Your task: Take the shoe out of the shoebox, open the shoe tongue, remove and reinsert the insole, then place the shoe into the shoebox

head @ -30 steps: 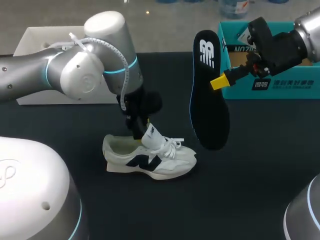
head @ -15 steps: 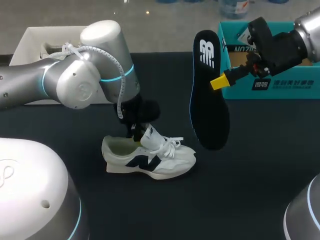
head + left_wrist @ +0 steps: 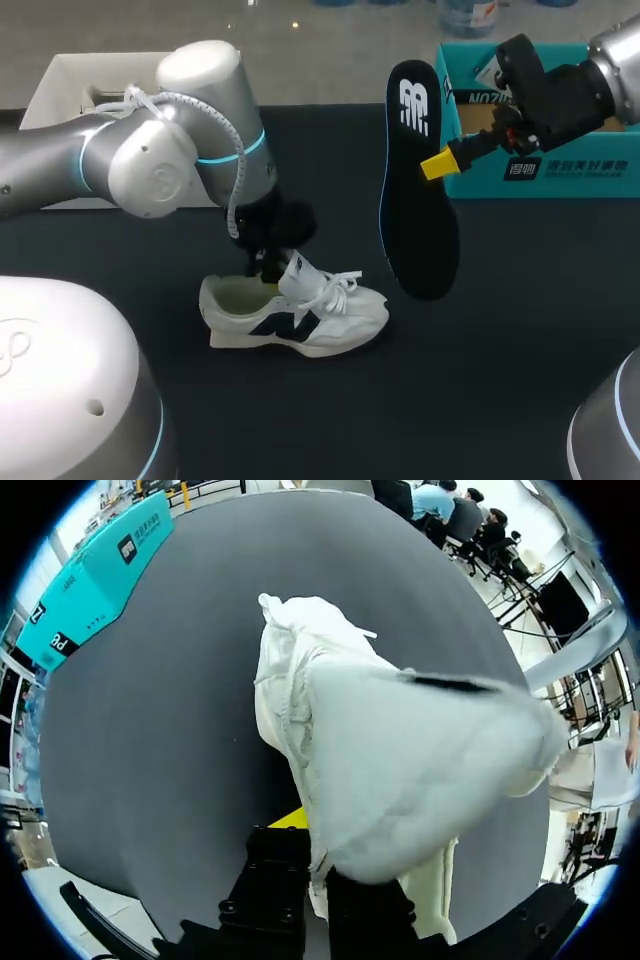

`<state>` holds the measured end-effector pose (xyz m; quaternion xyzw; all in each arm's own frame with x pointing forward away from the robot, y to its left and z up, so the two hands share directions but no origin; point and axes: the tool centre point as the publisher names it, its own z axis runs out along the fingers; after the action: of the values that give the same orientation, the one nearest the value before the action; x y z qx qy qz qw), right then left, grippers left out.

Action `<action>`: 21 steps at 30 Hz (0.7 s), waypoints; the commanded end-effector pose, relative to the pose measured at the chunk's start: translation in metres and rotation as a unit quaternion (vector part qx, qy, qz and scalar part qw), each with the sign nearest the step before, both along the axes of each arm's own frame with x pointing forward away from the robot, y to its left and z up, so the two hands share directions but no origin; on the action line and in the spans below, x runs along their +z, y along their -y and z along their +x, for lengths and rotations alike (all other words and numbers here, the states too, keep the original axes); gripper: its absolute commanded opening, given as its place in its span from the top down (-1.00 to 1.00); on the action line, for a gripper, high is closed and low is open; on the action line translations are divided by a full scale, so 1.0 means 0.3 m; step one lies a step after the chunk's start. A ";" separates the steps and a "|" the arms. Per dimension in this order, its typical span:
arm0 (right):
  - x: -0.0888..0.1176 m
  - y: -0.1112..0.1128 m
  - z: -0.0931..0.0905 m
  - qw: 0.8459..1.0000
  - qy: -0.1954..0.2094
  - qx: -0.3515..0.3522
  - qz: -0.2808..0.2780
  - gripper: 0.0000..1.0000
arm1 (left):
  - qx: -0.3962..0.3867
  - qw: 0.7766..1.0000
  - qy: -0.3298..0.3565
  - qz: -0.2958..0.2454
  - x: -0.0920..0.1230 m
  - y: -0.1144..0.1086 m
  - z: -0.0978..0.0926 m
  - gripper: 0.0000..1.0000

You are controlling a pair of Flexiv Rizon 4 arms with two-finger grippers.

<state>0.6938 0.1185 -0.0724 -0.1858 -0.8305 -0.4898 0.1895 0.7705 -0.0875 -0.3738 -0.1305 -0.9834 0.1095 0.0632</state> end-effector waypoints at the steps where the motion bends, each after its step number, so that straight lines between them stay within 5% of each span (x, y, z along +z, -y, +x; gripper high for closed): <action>1: -0.003 -0.005 0.004 1.000 -0.001 0.001 -0.001 1.00 | -0.236 0.970 -0.042 0.039 0.108 0.003 0.038 1.00; 7: -0.003 -0.005 0.004 1.000 -0.001 0.001 -0.001 1.00 | -0.427 0.896 -0.103 0.070 0.170 0.022 0.088 1.00; 14: -0.003 -0.005 0.004 1.000 -0.001 0.001 -0.001 1.00 | -0.650 0.754 -0.067 0.071 0.169 0.041 0.087 1.00; 21: -0.003 -0.005 0.004 1.000 -0.001 0.001 -0.001 1.00 | -0.642 0.762 -0.050 0.065 0.165 0.036 0.082 1.00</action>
<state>0.6938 0.1185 -0.0724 -0.1859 -0.8305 -0.4898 0.1895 0.7922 -0.0948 -0.3268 -0.4561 -0.8786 0.0489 0.1327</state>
